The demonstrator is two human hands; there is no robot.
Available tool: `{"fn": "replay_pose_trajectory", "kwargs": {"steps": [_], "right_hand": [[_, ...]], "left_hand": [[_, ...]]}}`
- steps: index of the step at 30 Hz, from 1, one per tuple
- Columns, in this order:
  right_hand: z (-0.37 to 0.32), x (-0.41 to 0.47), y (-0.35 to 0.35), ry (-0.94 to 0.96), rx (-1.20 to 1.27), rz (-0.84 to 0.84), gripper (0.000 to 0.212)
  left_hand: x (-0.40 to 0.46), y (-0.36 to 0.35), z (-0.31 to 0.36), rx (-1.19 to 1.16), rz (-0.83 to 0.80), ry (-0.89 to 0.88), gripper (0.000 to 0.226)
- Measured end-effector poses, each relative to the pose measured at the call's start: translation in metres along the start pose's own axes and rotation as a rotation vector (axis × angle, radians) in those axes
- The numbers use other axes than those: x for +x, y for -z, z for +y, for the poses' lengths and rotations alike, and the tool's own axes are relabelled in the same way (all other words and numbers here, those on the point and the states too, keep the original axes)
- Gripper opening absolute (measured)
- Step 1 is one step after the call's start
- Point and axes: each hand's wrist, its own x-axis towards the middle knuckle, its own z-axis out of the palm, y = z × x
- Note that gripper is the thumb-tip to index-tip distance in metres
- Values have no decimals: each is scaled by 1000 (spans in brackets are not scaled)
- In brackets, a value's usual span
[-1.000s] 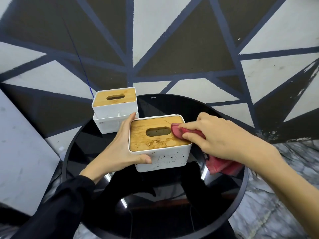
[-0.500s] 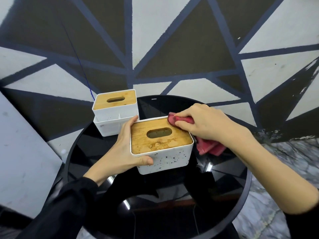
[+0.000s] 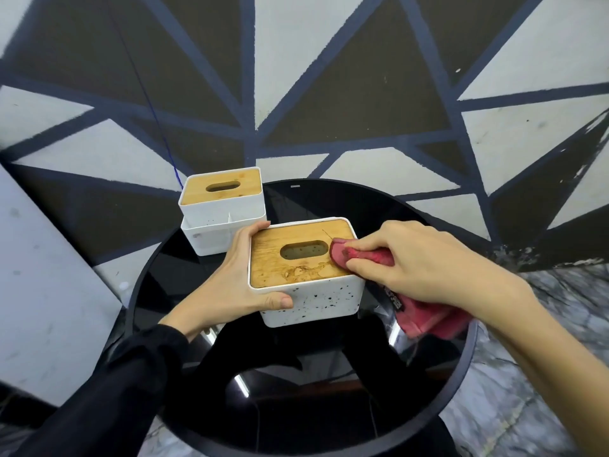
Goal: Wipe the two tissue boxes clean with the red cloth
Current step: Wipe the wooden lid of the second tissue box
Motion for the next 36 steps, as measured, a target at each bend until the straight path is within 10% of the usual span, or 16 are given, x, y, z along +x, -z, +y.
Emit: {"fn": "replay_pose_trajectory", "kwargs": {"steps": [36], "right_hand": [[-23, -23, -6, -57, -192, 47, 43]], "left_hand": [[-1, 0, 1, -22, 23, -13, 132]]}}
